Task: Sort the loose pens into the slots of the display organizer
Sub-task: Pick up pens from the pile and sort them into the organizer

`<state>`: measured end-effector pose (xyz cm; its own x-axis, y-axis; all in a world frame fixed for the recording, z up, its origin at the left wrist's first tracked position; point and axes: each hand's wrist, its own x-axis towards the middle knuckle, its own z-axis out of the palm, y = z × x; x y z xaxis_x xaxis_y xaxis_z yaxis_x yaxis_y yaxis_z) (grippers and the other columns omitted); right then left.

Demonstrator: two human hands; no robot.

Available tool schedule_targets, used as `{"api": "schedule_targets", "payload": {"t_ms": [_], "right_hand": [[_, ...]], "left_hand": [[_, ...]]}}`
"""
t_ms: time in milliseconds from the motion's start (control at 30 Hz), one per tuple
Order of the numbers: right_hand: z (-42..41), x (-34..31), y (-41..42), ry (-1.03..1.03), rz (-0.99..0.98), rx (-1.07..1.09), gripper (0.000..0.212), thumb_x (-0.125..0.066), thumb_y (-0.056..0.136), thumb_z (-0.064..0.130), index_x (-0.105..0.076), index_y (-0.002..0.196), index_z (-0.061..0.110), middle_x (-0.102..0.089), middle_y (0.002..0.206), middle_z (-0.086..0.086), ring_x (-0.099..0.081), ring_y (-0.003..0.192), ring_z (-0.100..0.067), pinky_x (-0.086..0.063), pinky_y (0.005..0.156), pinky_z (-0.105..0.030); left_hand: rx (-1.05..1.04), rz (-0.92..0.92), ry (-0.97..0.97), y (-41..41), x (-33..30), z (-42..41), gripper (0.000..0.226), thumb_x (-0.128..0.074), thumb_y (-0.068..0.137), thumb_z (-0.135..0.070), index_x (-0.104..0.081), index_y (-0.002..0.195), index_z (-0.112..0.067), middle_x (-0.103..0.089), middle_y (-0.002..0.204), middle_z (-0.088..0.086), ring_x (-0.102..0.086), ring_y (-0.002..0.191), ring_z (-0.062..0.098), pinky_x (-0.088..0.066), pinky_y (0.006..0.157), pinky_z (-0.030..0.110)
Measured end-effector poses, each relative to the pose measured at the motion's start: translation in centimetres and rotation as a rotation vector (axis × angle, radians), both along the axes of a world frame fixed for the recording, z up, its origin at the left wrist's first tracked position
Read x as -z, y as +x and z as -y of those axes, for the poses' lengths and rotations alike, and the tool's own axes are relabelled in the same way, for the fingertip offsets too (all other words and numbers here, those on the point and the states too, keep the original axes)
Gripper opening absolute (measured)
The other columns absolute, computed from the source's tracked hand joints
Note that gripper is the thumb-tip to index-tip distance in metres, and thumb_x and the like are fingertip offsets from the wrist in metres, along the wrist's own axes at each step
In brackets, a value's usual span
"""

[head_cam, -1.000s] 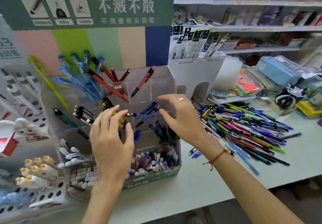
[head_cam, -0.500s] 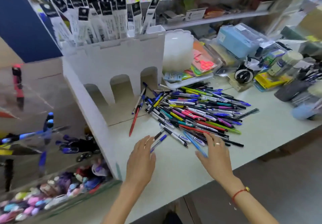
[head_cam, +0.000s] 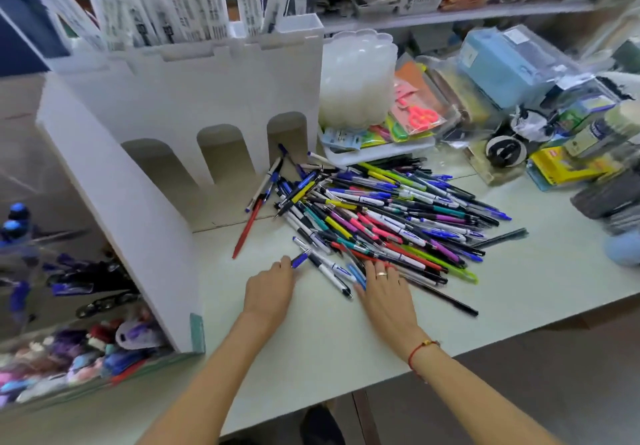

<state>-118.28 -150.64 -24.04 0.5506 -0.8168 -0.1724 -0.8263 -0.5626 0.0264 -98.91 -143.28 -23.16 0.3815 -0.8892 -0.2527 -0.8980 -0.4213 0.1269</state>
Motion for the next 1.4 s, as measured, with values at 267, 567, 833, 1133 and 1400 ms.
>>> {"api": "schedule_targets", "payload": {"t_ms": [267,567,833,1133,1400], "right_hand": [[1.0,-2.5,1.4,0.301,0.036,0.008,0.020,-0.035,0.097,0.001,-0.037,0.115,0.009,-0.057,0.098,-0.004,-0.061,0.085,-0.023,-0.033,0.056,-0.025],[1.7,-10.0,1.7,1.382,0.787,0.412,0.015,-0.046,0.101,0.021,-0.050,0.102,0.006,-0.052,0.080,-0.006,-0.050,0.065,-0.014,-0.044,0.055,-0.023],[-0.6,-12.9,8.3,1.282,1.225,0.532,0.014,-0.043,0.102,0.019,-0.055,0.100,0.012,-0.053,0.074,-0.005,-0.052,0.065,-0.014,-0.049,0.060,-0.025],[-2.7,-12.2,11.2,1.357,1.332,0.581,0.027,-0.042,0.102,0.012,-0.051,0.127,0.012,-0.060,0.091,-0.008,-0.061,0.081,-0.019,-0.057,0.063,-0.030],[-2.7,-12.6,10.2,1.492,1.348,0.612,0.022,-0.041,0.102,0.014,-0.056,0.117,0.010,-0.065,0.096,-0.014,-0.066,0.081,-0.026,-0.055,0.057,-0.032]], "left_hand": [[-0.937,-1.524,-0.176,-1.2,-4.7,-1.4,0.012,-0.045,0.100,-0.018,-0.055,0.101,-0.012,-0.042,0.070,-0.001,-0.036,0.044,0.007,-0.035,0.040,0.018],[-1.159,-1.958,-0.503,-1.4,-9.0,-4.1,0.012,-0.053,0.096,-0.011,-0.063,0.094,-0.004,-0.063,0.084,0.007,-0.060,0.075,0.020,-0.060,0.064,0.035],[-0.817,-1.862,-0.243,-2.7,-11.9,-4.8,0.022,-0.063,0.089,-0.035,-0.069,0.082,-0.015,-0.070,0.091,0.000,-0.069,0.088,0.019,-0.057,0.081,0.037],[-0.629,-1.297,-0.178,-0.9,-11.5,-5.2,0.035,-0.071,0.082,-0.041,-0.066,0.108,-0.018,-0.065,0.094,0.003,-0.056,0.083,0.015,-0.043,0.067,0.025],[-0.689,-1.402,-0.266,-0.8,-11.4,-5.9,0.022,-0.060,0.092,-0.038,-0.069,0.097,-0.018,-0.066,0.077,-0.010,-0.054,0.061,0.000,-0.033,0.051,0.017]]}}
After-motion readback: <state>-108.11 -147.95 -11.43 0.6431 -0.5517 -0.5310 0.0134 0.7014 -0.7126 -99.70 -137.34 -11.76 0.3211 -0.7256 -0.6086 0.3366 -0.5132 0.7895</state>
